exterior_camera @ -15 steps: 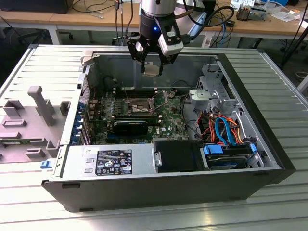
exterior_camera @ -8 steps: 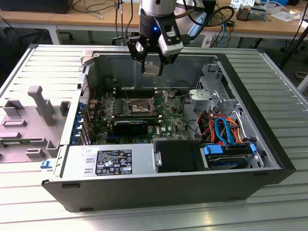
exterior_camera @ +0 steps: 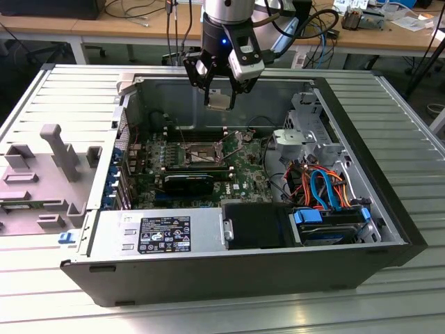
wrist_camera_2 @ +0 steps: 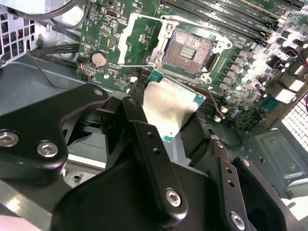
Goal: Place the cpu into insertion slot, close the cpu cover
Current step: 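Place the cpu into insertion slot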
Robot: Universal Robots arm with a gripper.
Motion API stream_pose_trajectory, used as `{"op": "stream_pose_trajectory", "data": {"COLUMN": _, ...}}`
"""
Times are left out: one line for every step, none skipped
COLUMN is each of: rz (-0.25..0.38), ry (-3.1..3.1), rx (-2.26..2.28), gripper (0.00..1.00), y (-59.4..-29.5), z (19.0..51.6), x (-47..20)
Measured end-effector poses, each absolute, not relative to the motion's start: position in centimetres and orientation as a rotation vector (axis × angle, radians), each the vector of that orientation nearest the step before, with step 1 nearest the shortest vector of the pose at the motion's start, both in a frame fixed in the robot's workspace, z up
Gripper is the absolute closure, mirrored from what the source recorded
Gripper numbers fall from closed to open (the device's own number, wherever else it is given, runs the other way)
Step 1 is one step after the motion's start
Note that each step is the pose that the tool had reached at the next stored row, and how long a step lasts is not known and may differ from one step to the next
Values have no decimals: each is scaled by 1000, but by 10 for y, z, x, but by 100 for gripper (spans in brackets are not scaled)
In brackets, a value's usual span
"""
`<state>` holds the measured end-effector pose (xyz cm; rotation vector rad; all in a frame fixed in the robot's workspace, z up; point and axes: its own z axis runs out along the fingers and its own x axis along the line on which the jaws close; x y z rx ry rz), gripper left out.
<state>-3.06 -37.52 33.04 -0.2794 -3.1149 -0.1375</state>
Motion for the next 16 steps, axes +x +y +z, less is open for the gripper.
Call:
{"op": "stream_pose_trajectory", "data": {"rz": -137, "ry": -3115, "rx": -282, "gripper": 45, "y": -375, "z": 330, "x": -31}}
{"op": "stream_pose_trajectory", "data": {"rz": -137, "ry": -3115, "rx": -285, "gripper": 45, "y": -375, "z": 330, "x": -31}}
{"op": "stream_pose_trajectory", "data": {"rz": -137, "ry": -3114, "rx": -286, "gripper": 45, "y": -375, "z": 330, "x": -31}}
{"op": "stream_pose_trajectory", "data": {"rz": -138, "ry": -3114, "rx": -287, "gripper": 45, "y": -375, "z": 330, "x": -31}}
{"op": "stream_pose_trajectory", "data": {"rz": -137, "ry": -3114, "rx": -290, "gripper": 45, "y": -375, "z": 330, "x": -31}}
{"op": "stream_pose_trajectory", "data": {"rz": -137, "ry": -3114, "rx": -291, "gripper": 45, "y": -375, "z": 330, "x": -31}}
{"op": "stream_pose_trajectory", "data": {"rz": -137, "ry": -3114, "rx": -293, "gripper": 45, "y": -375, "z": 330, "x": -31}}
{"op": "stream_pose_trajectory", "data": {"rz": -138, "ry": -3114, "rx": -294, "gripper": 45, "y": -375, "z": 330, "x": -31}}
{"op": "stream_pose_trajectory", "data": {"rz": -138, "ry": -3114, "rx": -296, "gripper": 45, "y": -375, "z": 330, "x": -31}}
{"op": "stream_pose_trajectory", "data": {"rz": -138, "ry": -3114, "rx": -297, "gripper": 45, "y": -375, "z": 330, "x": -31}}
{"op": "stream_pose_trajectory", "data": {"rz": -137, "ry": -3114, "rx": -300, "gripper": 45, "y": -375, "z": 330, "x": -31}}
{"op": "stream_pose_trajectory", "data": {"rz": -138, "ry": -3113, "rx": -301, "gripper": 45, "y": -375, "z": 330, "x": -31}}
{"op": "stream_pose_trajectory", "data": {"rz": -138, "ry": -3113, "rx": -302, "gripper": 45, "y": -375, "z": 330, "x": -31}}
{"op": "stream_pose_trajectory", "data": {"rz": -138, "ry": -3113, "rx": -303, "gripper": 45, "y": -375, "z": 330, "x": -31}}
{"op": "stream_pose_trajectory", "data": {"rz": -138, "ry": -3113, "rx": -305, "gripper": 45, "y": -375, "z": 330, "x": -31}}
{"op": "stream_pose_trajectory", "data": {"rz": -138, "ry": -3113, "rx": -306, "gripper": 45, "y": -375, "z": 330, "x": -31}}
